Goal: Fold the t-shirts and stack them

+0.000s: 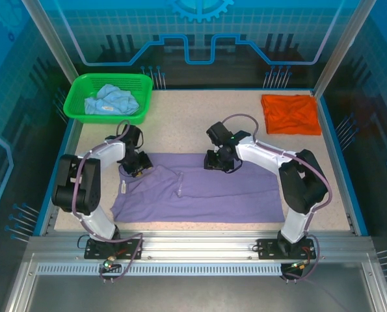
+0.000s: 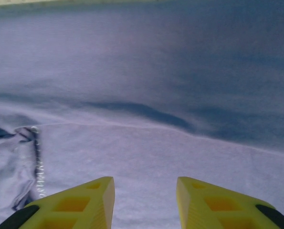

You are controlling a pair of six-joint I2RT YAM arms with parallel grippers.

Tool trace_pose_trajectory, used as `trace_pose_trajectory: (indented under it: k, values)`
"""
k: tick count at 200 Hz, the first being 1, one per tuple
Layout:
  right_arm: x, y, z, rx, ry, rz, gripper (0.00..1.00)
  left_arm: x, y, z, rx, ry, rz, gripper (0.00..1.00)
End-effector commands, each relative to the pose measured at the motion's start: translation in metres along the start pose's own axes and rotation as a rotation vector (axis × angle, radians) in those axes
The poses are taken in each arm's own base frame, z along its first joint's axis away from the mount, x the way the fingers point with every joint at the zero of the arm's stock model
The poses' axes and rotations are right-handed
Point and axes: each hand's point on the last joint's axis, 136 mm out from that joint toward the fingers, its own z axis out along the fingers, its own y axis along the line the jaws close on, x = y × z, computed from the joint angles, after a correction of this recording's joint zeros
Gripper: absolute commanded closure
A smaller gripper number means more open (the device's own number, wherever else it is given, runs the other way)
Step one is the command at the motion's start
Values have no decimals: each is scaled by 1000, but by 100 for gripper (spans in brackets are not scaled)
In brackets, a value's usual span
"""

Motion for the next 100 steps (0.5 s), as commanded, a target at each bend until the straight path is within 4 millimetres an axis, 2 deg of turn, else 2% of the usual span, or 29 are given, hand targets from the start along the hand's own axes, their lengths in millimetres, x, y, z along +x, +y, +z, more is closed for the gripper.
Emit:
trace_pose_trajectory:
  k: [1,13,32,45,66,74,100]
  values:
    - [2,13,5,-61,31,-68,60,-11,13,-4,-53,-26,-23,52]
    - [-6,34,-1,-150,16,-103,59,-13,12,-13,-60,-28,-36,44]
    - [-17,76,-7,-304,13,-156,56,-23,1,-44,-43,-65,-55,27]
    - [-22,100,-5,-363,48,-188,57,-25,-4,-64,-25,-85,-105,22]
    - [-29,134,6,-430,95,-224,56,-16,-15,-78,44,-54,-159,21]
    - [-31,145,11,-444,110,-243,55,-12,-17,-79,59,-34,-170,25]
    - [-30,176,34,-440,156,-338,55,4,-15,-62,132,56,-256,38]
